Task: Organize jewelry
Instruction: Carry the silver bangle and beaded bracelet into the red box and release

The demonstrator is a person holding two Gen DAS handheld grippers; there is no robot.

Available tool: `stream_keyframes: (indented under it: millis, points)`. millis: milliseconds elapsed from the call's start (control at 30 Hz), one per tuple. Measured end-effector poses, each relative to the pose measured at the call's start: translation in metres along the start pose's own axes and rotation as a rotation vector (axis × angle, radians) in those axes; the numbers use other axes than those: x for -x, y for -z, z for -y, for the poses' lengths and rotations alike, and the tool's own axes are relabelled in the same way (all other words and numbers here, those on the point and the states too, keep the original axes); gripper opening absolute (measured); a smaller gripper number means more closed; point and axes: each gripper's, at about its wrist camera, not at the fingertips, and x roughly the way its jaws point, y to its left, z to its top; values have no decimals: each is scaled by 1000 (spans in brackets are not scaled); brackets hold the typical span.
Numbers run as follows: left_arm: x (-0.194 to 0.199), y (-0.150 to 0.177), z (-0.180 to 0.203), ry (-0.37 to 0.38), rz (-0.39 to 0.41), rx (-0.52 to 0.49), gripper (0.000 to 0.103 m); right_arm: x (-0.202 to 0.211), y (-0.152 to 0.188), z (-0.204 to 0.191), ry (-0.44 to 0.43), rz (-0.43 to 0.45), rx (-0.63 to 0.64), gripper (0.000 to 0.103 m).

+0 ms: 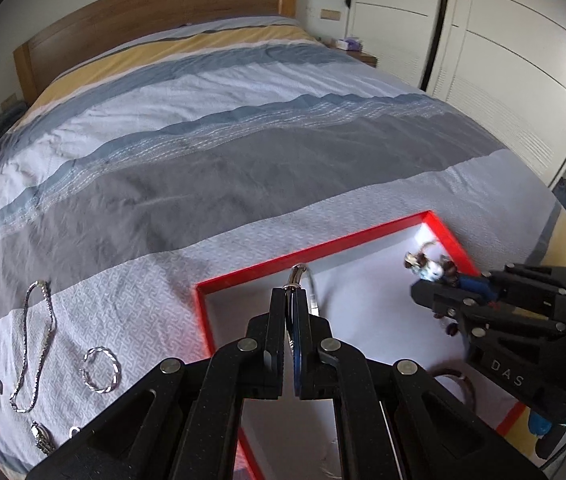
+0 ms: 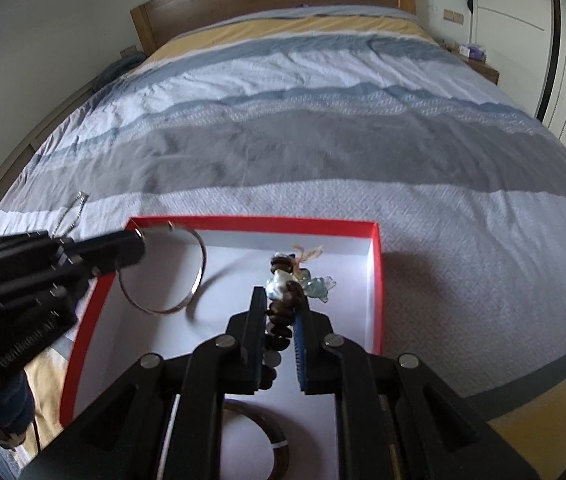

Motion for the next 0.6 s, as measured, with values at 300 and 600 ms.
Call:
stream_keyframes:
  millis: [300, 600]
  points:
    - [-28, 18, -7, -31, -90, 17, 4, -19, 6, 3, 19, -56, 7, 12]
    - [-40, 26, 3, -65, -125, -20, 4, -23, 8, -2, 48, -72, 47, 12]
